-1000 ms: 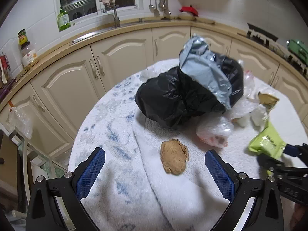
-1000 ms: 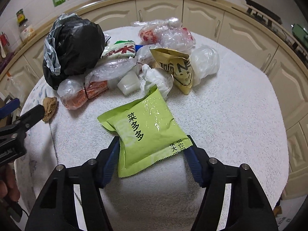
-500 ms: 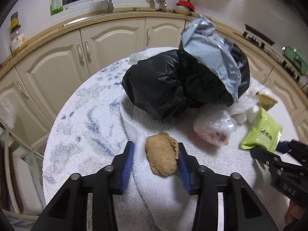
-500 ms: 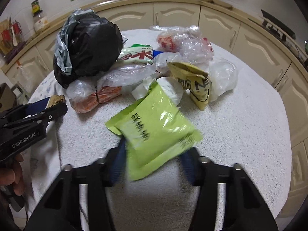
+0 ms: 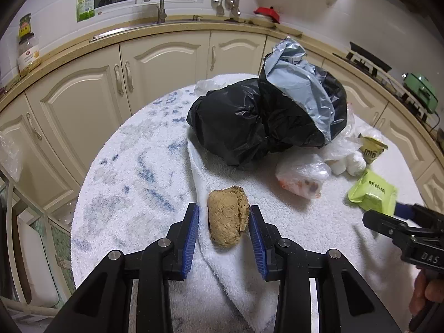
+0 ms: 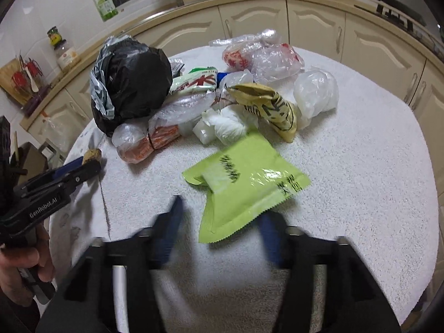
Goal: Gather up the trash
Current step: 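Grasp the brown cookie with the left tool while the right tool grasps the green packet, then carry both items to the wastebasket and open both tools to drop them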
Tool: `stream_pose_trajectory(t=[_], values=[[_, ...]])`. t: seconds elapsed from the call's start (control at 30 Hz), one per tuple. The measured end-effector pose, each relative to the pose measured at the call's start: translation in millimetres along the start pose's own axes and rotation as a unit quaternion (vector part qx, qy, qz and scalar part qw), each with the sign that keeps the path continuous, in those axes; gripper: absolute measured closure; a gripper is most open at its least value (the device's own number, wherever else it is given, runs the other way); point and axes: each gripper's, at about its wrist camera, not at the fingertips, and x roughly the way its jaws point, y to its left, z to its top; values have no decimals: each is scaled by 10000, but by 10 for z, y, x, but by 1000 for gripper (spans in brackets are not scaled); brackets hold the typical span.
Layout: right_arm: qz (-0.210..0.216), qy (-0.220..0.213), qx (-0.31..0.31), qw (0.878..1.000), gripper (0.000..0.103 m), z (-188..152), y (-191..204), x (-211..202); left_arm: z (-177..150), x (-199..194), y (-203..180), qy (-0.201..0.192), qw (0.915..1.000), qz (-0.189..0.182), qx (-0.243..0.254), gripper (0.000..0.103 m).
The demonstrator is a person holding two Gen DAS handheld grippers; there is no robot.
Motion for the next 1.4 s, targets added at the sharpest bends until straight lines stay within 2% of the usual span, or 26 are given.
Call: stream_pose_trajectory(t=[0.07,0.13,0.2,0.27,0.33,0.37,0.47,0.57,0.77,1.03,1.4], values=[[-121,-47,-13,9999,21,28,-10,-7,-32,-58,-15,-22,10000,-7,22,73],[-261,-56,-21,9996,21,38,-63,-8,-120,-121,-31,-37,10000,-16,35,80],[-462,-41,-72,9989,21,61,-122,30,-190,-208,-30,-48,10000,-5,68,80],[-410,-80,-141,9990,21,86,-161,66,-251,-259,-40,-44,10000,-13,75,80],[-324,-8,-415,9986,29,112,-127,153,-292,-300,-40,-55,10000,-23,57,80],[-431,-30,-657,9969,37,116,-73,164,-290,-301,-39,-55,10000,-23,47,81],[-200,57,-731,9971,49,134,-27,161,-301,-321,-38,-54,10000,-25,25,81],[-139,44,-703,9974,52,94,-15,137,-311,-338,-56,-60,10000,-13,-2,81],[259,-88,-221,9994,53,-4,-123,-57,-352,-474,-82,-118,9999,-5,12,81],[407,-448,119,9981,53,0,-249,-455,-340,-848,-192,-432,9990,-92,75,81],[150,-1070,507,9929,53,-43,-694,-1141,-209,-1553,-813,-1107,9905,-516,637,81]])
